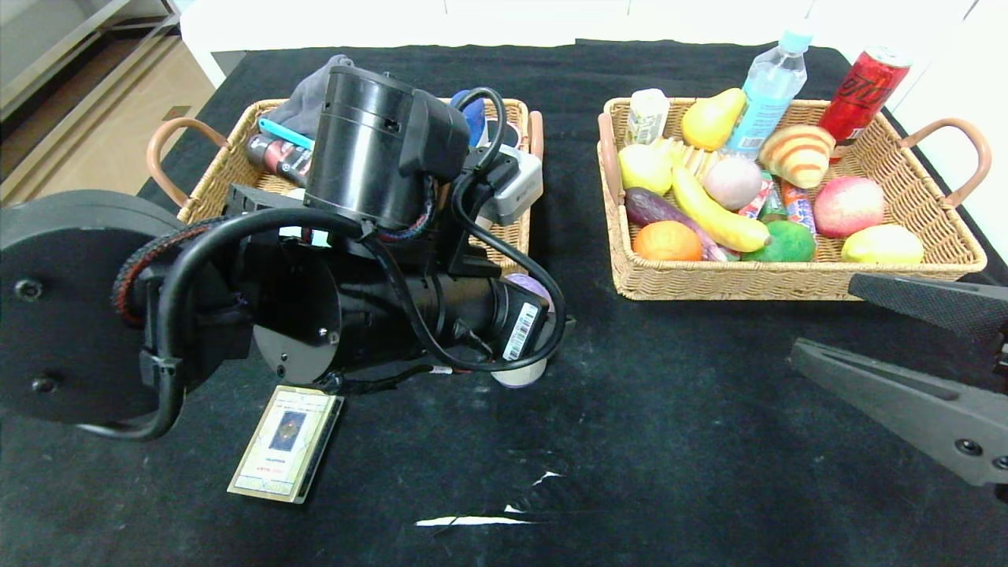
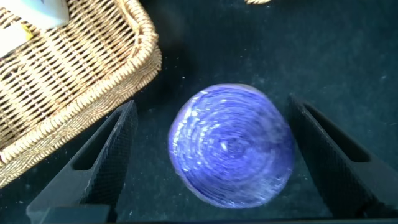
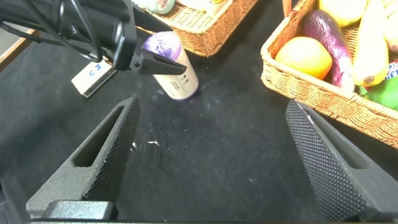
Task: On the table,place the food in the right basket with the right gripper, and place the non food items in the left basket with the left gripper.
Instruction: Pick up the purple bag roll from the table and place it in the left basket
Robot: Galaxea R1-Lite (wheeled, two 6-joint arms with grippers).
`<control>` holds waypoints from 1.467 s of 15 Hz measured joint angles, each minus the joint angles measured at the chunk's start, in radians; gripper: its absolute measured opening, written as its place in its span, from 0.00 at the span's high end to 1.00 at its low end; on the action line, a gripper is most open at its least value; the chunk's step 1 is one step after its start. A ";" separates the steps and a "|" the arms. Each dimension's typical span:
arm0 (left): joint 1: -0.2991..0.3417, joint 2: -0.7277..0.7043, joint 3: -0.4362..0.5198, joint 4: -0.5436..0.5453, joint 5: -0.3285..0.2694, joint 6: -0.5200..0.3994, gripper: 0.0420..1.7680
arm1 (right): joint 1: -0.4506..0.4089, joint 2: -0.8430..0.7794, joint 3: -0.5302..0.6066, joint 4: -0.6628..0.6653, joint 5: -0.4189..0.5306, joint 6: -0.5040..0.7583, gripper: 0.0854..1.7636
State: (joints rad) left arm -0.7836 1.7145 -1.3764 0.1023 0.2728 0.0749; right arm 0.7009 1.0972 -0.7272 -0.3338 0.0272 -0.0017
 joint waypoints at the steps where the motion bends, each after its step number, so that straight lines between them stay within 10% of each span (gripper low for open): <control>1: 0.000 0.005 0.000 -0.001 0.000 0.000 0.03 | 0.000 0.000 0.000 0.000 0.000 0.000 0.03; 11: 0.018 0.043 -0.003 -0.003 -0.001 0.000 0.05 | 0.001 0.000 0.001 0.000 0.000 0.000 0.03; 15: 0.017 0.047 -0.002 -0.003 -0.002 0.000 0.39 | 0.000 0.000 0.001 0.000 0.001 0.000 0.03; 22: 0.017 0.048 -0.001 -0.003 -0.002 0.000 0.46 | 0.000 0.004 0.005 0.001 0.003 0.000 0.03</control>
State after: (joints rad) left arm -0.7668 1.7621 -1.3777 0.0994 0.2709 0.0749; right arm 0.7004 1.1011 -0.7219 -0.3332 0.0298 -0.0017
